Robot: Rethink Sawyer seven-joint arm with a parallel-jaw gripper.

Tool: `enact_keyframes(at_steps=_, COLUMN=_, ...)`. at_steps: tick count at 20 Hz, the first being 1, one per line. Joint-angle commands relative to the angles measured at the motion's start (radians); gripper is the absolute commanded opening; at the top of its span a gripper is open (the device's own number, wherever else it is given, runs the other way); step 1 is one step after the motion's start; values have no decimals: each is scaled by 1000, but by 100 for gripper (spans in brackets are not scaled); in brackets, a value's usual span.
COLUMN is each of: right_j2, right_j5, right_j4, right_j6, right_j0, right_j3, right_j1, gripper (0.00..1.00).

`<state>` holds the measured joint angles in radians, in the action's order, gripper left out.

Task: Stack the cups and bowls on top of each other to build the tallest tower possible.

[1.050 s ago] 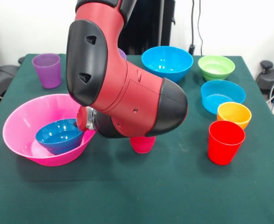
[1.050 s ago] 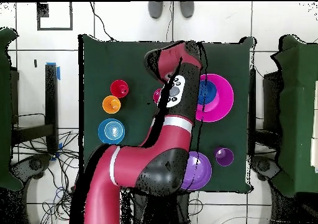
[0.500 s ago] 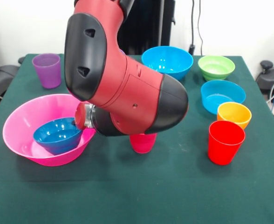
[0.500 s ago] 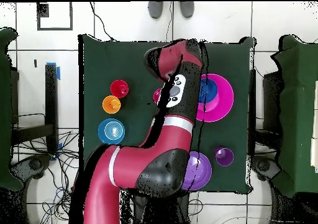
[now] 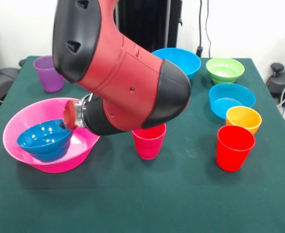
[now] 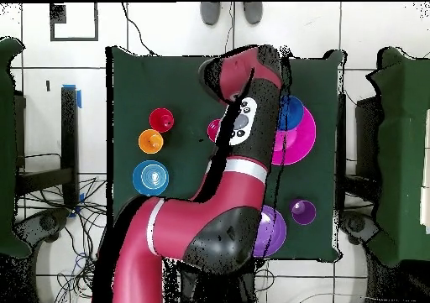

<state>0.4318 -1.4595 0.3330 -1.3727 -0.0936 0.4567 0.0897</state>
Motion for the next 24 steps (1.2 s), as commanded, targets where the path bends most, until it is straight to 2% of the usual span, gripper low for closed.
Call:
enact_keyframes(at_steps=1, right_j2=-57, right_j5=77, right_j4=74, right_j6=335, right_j0=-23, right_j3=76, right_j1=-4, gripper=0)
enact_keyframes(at_steps=12, right_j2=-81, right_j5=66, right_j4=61, right_j6=300, right_j0=-6, right_j3=146, right_j1=-16, gripper=0)
enact_keyframes(at_steps=24, right_j2=-99, right_j5=43, right_j4=36, right_j6=237, right_j0=23, right_j3=239, right_j1=-70, gripper=0)
